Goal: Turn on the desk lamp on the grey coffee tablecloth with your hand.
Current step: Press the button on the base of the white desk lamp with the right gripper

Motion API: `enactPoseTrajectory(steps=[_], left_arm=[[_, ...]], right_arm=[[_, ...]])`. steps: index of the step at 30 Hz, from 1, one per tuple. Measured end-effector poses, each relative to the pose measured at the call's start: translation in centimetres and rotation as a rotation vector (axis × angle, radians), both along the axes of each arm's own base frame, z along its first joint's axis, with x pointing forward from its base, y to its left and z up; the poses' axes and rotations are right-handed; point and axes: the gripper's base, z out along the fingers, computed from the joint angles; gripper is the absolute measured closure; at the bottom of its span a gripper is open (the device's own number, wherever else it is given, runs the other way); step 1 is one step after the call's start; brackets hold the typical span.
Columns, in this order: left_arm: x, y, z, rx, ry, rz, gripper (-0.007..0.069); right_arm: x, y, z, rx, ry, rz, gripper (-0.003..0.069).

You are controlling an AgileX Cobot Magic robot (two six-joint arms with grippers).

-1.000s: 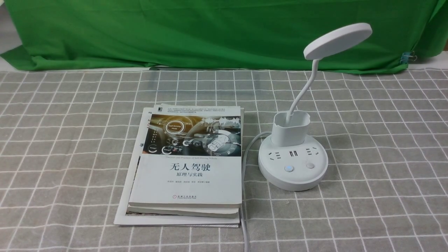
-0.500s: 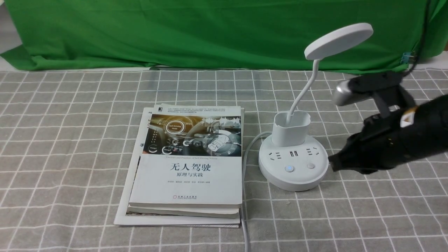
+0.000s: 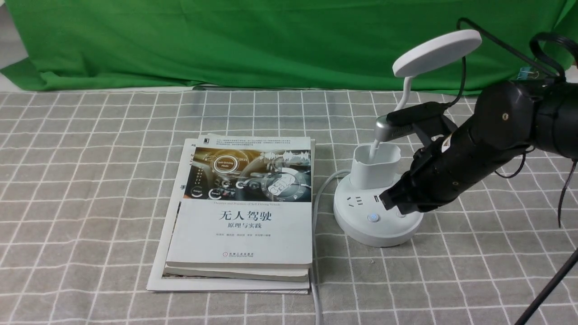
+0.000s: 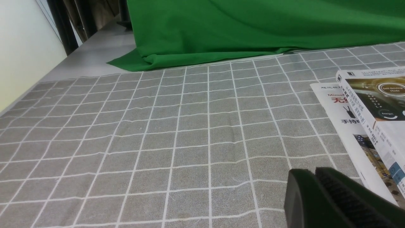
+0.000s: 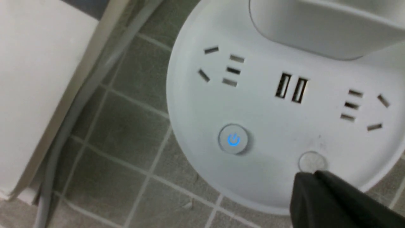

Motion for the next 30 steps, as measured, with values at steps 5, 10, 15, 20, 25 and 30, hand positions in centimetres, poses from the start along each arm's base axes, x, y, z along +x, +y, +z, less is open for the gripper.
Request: enactPoseTrajectory(steps=[5,10,15,20,25,30], left_arm=[[0.0,0.0,0.0,-0.001,0.000,0.000,0.0606],[0.0,0.0,0.0,0.000,0.000,0.000,0.0606],[0.0,0.0,0.0,0.000,0.000,0.000,0.0606],[0.0,0.0,0.0,0.000,0.000,0.000,0.0606],[0.0,0.0,0.0,0.000,0.000,0.000,0.0606],[0.0,0.0,0.0,0.000,0.000,0.000,0.0606]], right_arm=[[0.4,0.1,-0.9,-0.015,0.012,0.004,0.0629],[1.0,0.3,-2.6,-0.026,0.027,0.002,0.0629],[1.4,0.5,-2.8,-0.026,0.030,0.002,0.0629],[1.3,0.4,-2.3,-0.022,0.020,0.003,0.0629],[0.3,0.1,0.1,-0.007,-0.011,0.006,0.0629],[-2.0,-0.9,3.8,0.025,-0.084,0.004,0.0629]])
